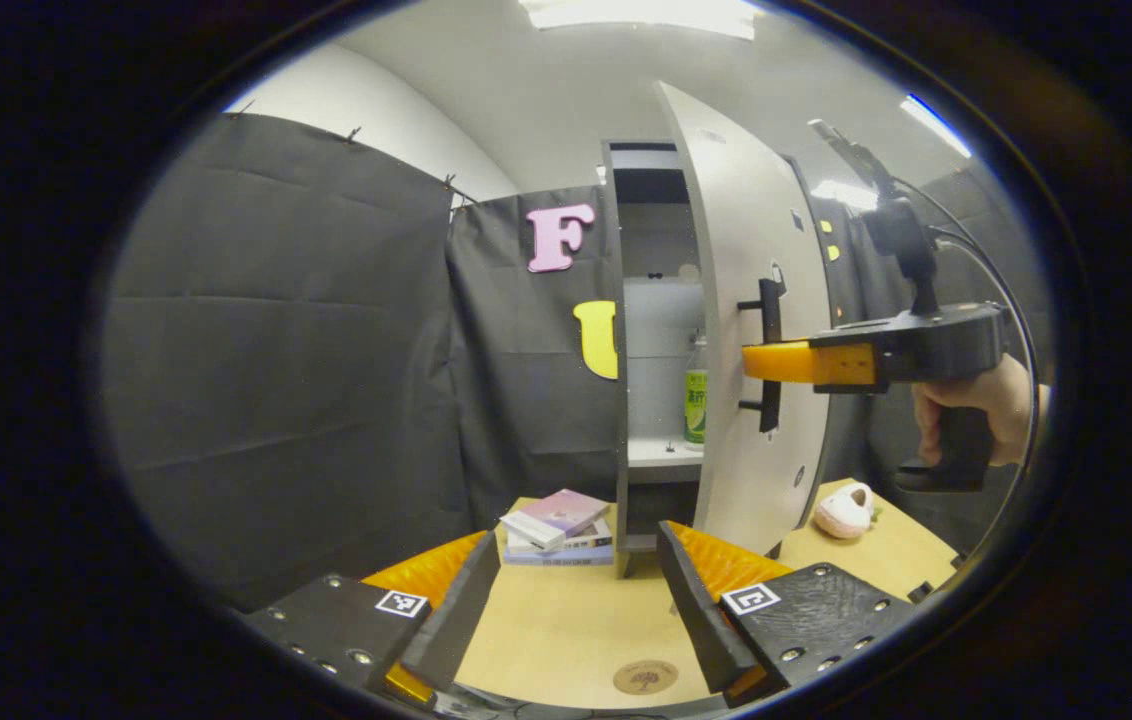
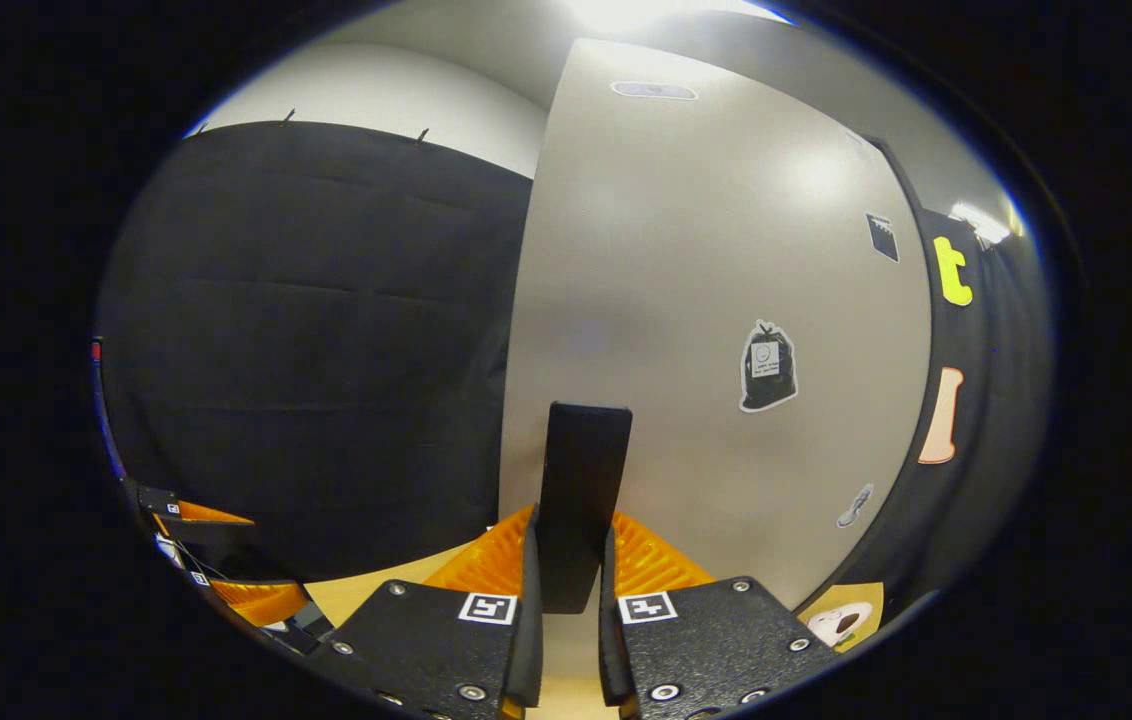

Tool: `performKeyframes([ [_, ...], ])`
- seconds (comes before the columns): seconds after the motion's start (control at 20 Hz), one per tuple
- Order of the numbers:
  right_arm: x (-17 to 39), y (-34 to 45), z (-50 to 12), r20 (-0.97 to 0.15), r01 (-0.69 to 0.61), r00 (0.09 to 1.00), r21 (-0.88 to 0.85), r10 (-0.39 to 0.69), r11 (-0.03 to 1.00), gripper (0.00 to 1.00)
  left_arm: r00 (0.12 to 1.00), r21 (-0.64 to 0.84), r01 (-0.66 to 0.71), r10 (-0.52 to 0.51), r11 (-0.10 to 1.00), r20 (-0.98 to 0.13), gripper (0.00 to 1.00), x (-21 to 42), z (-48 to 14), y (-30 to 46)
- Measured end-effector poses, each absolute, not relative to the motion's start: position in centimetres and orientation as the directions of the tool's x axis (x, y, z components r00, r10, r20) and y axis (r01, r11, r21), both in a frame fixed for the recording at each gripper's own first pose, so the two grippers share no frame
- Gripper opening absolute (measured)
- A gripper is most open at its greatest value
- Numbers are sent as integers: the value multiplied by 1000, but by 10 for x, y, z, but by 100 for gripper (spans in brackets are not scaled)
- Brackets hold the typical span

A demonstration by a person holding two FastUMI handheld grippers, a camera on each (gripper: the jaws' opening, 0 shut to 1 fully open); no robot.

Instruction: Open the cabinet door with the right hand, grasp the bottle in the cabinet with the left hand and place it on the coaster, then close the cabinet door with the right hand.

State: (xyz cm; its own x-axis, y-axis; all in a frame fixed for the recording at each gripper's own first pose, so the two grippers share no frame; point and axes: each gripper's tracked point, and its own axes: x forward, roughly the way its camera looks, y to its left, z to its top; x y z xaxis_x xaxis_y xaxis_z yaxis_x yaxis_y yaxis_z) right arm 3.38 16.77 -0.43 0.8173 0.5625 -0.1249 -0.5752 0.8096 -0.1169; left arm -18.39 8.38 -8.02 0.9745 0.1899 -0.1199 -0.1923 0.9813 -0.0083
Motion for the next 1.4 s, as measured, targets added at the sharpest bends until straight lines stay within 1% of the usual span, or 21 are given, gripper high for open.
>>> performKeyframes([
  [0.05,33,164,-6,-124,-582,812,-112,570,805,22,976,-5,-187,185,982,-119,90,-179,-81,78],
  [0.15,31,154,-6,-121,-586,809,-110,575,802,23,978,3,-175,174,985,-118,90,-177,-78,65],
  [0.3,21,139,-5,-107,-563,826,-115,554,818,23,983,15,-137,138,990,-122,90,-167,-78,40],
  [0.35,19,136,-5,-103,-555,831,-121,546,823,22,984,21,-126,128,992,-122,90,-163,-80,33],
  [0.4,15,132,-6,-103,-551,834,-113,542,827,23,985,26,-119,121,993,-122,91,-158,-80,26],
  [0.55,5,113,-4,-97,-542,839,-82,535,836,23,987,15,-90,91,996,-133,91,-140,-83,8],
  [0.7,-6,89,-3,-94,-509,860,-90,502,856,22,993,1,-78,78,997,-89,91,-123,-67,-10],
  [0.8,-12,72,-4,-77,-488,872,-67,483,870,22,997,10,-59,59,998,-42,90,-110,-54,-24],
  [0.95,-19,45,-4,-67,-462,886,-40,459,886,22,999,47,-53,54,997,-10,90,-88,-45,-35],
  [1.0,-20,36,-3,-67,-448,893,-35,445,893,22,999,61,-52,52,997,0,90,-78,-41,-39],
  [1.05,-20,29,-2,-70,-431,901,-35,428,902,20,999,73,-48,47,996,7,93,-68,-39,-44],
  [1.1,-21,21,-2,-72,-408,912,-42,405,912,22,999,80,-32,32,996,6,90,-58,-39,-50],
  [1.25,-17,-8,0,-53,-314,949,-80,311,946,15,1000,89,14,-15,996,11,90,-18,-39,-66],
  [1.4,-15,-25,-7,-65,-223,974,-100,218,970,13,998,79,56,-58,995,23,90,24,-42,-79],
])
